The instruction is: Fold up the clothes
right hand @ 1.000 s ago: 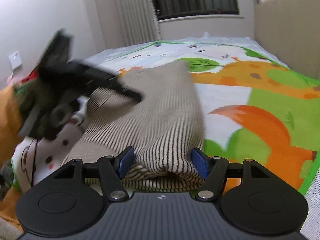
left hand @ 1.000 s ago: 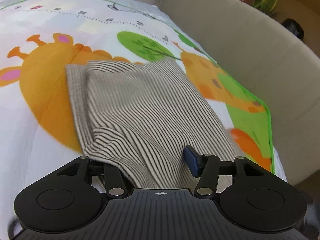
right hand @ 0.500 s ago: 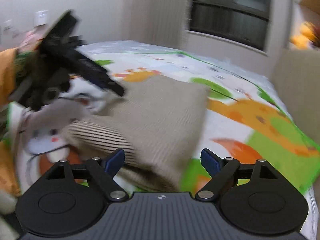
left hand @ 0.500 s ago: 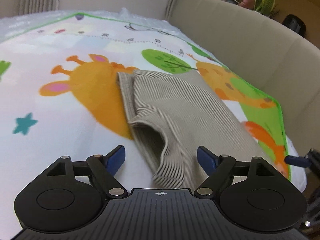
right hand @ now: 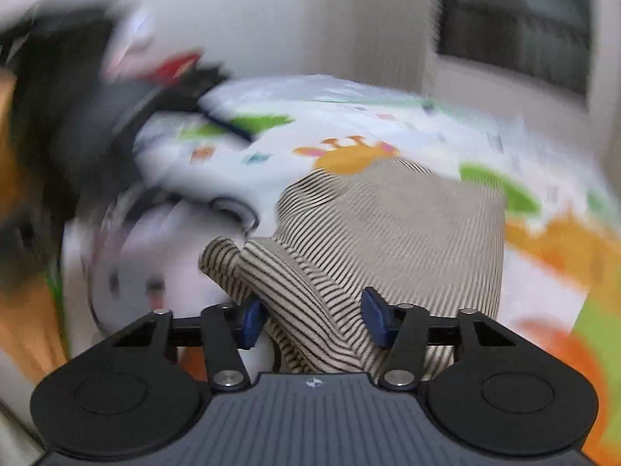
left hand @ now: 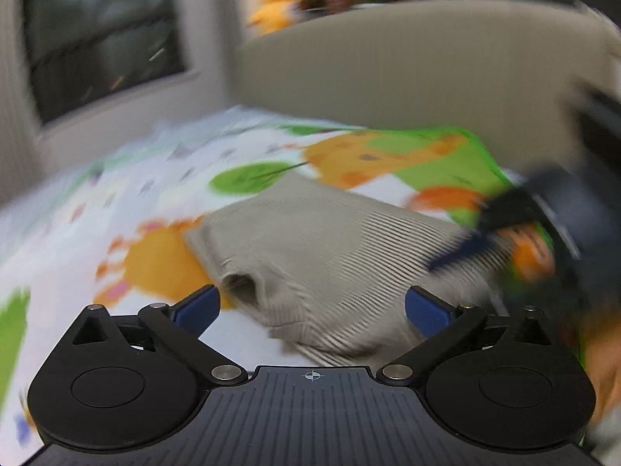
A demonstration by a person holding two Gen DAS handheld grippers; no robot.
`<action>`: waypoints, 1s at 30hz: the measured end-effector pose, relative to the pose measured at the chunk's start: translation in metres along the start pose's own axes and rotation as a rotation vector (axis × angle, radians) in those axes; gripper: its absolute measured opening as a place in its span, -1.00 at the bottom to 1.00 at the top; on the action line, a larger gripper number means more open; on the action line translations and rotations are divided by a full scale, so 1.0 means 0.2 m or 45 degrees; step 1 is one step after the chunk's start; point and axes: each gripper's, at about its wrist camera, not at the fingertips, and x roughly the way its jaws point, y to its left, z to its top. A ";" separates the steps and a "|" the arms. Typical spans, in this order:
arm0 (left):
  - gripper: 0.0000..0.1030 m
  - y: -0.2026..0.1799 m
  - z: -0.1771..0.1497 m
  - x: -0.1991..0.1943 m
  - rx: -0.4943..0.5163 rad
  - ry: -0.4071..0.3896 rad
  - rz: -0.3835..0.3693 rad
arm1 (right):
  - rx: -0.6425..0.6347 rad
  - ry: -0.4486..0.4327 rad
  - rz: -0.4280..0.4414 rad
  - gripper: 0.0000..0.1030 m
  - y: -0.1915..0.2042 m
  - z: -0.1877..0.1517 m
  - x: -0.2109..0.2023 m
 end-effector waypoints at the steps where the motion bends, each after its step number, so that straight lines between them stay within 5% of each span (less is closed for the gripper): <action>1: 1.00 -0.05 -0.01 0.00 0.086 -0.013 -0.002 | 0.112 -0.003 0.037 -0.12 -0.06 0.03 -0.01; 9: 1.00 -0.39 -0.08 0.19 0.624 -0.001 -0.026 | 0.327 -0.004 0.088 -0.13 -0.18 -0.02 0.00; 13: 1.00 -0.42 -0.09 0.25 0.684 -0.034 0.024 | 0.311 0.001 0.090 -0.12 -0.17 -0.02 0.01; 18: 0.95 -0.41 -0.03 0.32 0.612 -0.056 0.009 | 0.160 -0.022 0.026 0.02 -0.11 -0.02 -0.07; 22: 0.29 -0.50 -0.05 0.32 0.692 -0.063 -0.048 | 0.045 -0.111 -0.102 0.44 -0.11 -0.02 -0.26; 24: 0.20 -0.51 -0.06 0.33 0.684 -0.072 -0.053 | -0.023 -0.138 -0.223 0.56 -0.13 -0.04 -0.37; 30: 0.04 -0.37 0.00 0.34 0.318 -0.053 -0.149 | -0.047 -0.066 -0.474 0.64 -0.26 -0.18 -0.50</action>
